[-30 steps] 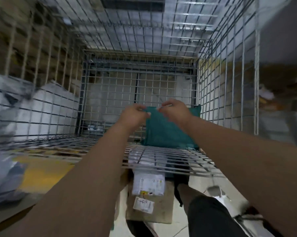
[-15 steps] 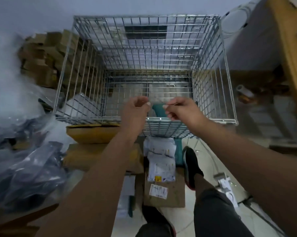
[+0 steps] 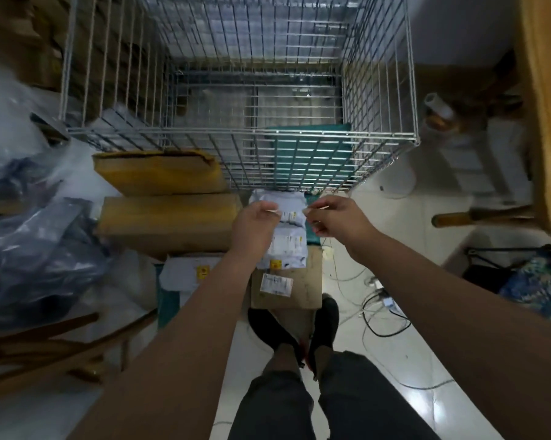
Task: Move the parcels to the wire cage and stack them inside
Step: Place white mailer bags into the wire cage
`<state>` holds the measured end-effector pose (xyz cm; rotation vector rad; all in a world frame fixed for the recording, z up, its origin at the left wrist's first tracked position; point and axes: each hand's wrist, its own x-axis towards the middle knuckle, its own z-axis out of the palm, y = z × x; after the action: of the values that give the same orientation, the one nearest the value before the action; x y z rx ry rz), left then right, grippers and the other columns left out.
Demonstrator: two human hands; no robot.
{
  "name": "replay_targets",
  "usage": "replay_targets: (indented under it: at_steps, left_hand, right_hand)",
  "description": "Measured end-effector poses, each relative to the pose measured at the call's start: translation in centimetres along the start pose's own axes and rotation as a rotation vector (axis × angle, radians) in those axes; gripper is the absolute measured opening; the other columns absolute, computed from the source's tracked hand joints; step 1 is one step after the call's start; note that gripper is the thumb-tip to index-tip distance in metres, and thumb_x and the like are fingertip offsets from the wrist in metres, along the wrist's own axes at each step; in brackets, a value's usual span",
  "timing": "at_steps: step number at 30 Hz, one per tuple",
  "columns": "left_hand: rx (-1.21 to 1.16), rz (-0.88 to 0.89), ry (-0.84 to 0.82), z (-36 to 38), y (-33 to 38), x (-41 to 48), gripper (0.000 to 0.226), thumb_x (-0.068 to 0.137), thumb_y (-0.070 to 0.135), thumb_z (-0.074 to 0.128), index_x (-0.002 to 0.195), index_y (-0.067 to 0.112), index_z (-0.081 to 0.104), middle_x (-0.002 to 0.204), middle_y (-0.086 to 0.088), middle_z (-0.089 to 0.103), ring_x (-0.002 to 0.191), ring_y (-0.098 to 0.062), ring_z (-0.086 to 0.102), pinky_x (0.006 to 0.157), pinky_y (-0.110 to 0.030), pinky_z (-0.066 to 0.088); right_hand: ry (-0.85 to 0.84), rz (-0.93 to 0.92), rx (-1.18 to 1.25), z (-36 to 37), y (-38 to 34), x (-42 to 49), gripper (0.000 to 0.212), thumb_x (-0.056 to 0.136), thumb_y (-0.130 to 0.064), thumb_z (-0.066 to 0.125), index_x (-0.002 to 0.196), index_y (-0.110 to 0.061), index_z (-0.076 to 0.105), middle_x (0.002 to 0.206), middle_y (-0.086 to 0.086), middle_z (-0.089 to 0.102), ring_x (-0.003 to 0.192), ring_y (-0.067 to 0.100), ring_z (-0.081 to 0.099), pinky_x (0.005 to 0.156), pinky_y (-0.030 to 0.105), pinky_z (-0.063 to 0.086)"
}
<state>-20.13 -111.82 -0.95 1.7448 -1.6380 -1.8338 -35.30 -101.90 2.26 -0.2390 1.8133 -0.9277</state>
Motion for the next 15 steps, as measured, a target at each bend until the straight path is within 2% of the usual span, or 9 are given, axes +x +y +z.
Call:
replay_targets:
  at_steps: [2,3,4,6,9,11,13,15]
  left_hand:
    - [-0.003,-0.027,0.023,0.6,-1.6,-0.1,0.022,0.097,0.007,0.067,0.087,0.027,0.069,0.076,0.001,0.064,0.055,-0.004,0.057,0.048,-0.015,0.045]
    - [0.0,-0.043,0.022,0.9,-2.4,-0.1,0.023,0.097,0.006,0.067,0.086,0.026,0.069,0.077,0.0,0.064,0.058,-0.002,0.059,0.053,-0.015,0.047]
    - [0.006,-0.065,0.019,1.3,-3.1,-0.1,0.021,0.097,0.005,0.066,0.087,0.024,0.07,0.079,-0.003,0.064,0.063,-0.007,0.06,0.058,-0.017,0.049]
    - [-0.011,-0.11,0.01,2.1,-4.7,-0.3,0.016,0.098,0.006,0.066,0.091,0.021,0.07,0.076,-0.005,0.062,0.063,-0.013,0.054,0.053,-0.016,0.045]
    - [-0.029,-0.153,0.036,3.1,-6.7,-0.4,0.015,0.099,0.012,0.067,0.092,0.025,0.069,0.075,-0.003,0.062,0.058,-0.007,0.056,0.051,-0.015,0.044]
    - [0.024,-0.153,0.062,3.6,-8.0,-0.1,0.01,0.098,0.019,0.067,0.1,0.029,0.07,0.086,0.004,0.068,0.071,-0.005,0.061,0.061,-0.019,0.049]
    - [0.029,-0.145,0.076,4.1,-9.1,0.2,0.012,0.097,0.023,0.068,0.104,0.032,0.068,0.093,0.015,0.067,0.082,0.001,0.06,0.066,-0.018,0.045]
    - [0.012,-0.137,0.081,4.8,-10.2,1.0,0.012,0.097,0.023,0.07,0.104,0.032,0.067,0.096,0.017,0.068,0.088,0.001,0.062,0.071,-0.018,0.047]
  right_hand:
    - [-0.016,0.039,-0.019,-0.3,2.1,0.9,0.007,0.092,-0.015,0.078,0.09,-0.012,0.072,0.07,0.003,0.071,0.055,0.008,0.063,0.061,0.025,0.058]
    - [-0.03,0.06,-0.022,-0.4,3.1,1.3,0.007,0.092,-0.014,0.078,0.09,-0.014,0.072,0.074,0.004,0.072,0.058,0.011,0.064,0.063,0.027,0.058]
    - [-0.045,0.078,-0.024,-0.5,4.1,1.7,0.007,0.091,-0.014,0.078,0.09,-0.014,0.072,0.077,0.006,0.073,0.06,0.014,0.065,0.064,0.029,0.058]
    - [-0.07,0.1,-0.023,-0.9,5.9,2.4,0.008,0.09,-0.013,0.079,0.088,-0.015,0.071,0.077,0.007,0.072,0.061,0.016,0.064,0.06,0.028,0.056]
    - [-0.091,0.119,-0.022,-1.5,8.0,3.4,0.009,0.089,-0.013,0.079,0.09,-0.016,0.071,0.078,0.005,0.072,0.064,0.018,0.064,0.056,0.025,0.055]
    - [-0.086,0.132,-0.021,-1.9,9.1,4.3,0.013,0.09,-0.016,0.08,0.097,-0.014,0.07,0.085,0.007,0.072,0.068,0.018,0.064,0.057,0.025,0.055]
    - [-0.075,0.145,-0.016,-2.0,10.4,5.3,0.017,0.09,-0.018,0.08,0.101,-0.015,0.068,0.092,0.009,0.07,0.071,0.02,0.063,0.063,0.029,0.055]
    - [-0.07,0.16,-0.012,-1.9,11.6,6.4,0.021,0.09,-0.018,0.08,0.105,-0.016,0.066,0.094,0.009,0.068,0.072,0.02,0.063,0.068,0.031,0.055]
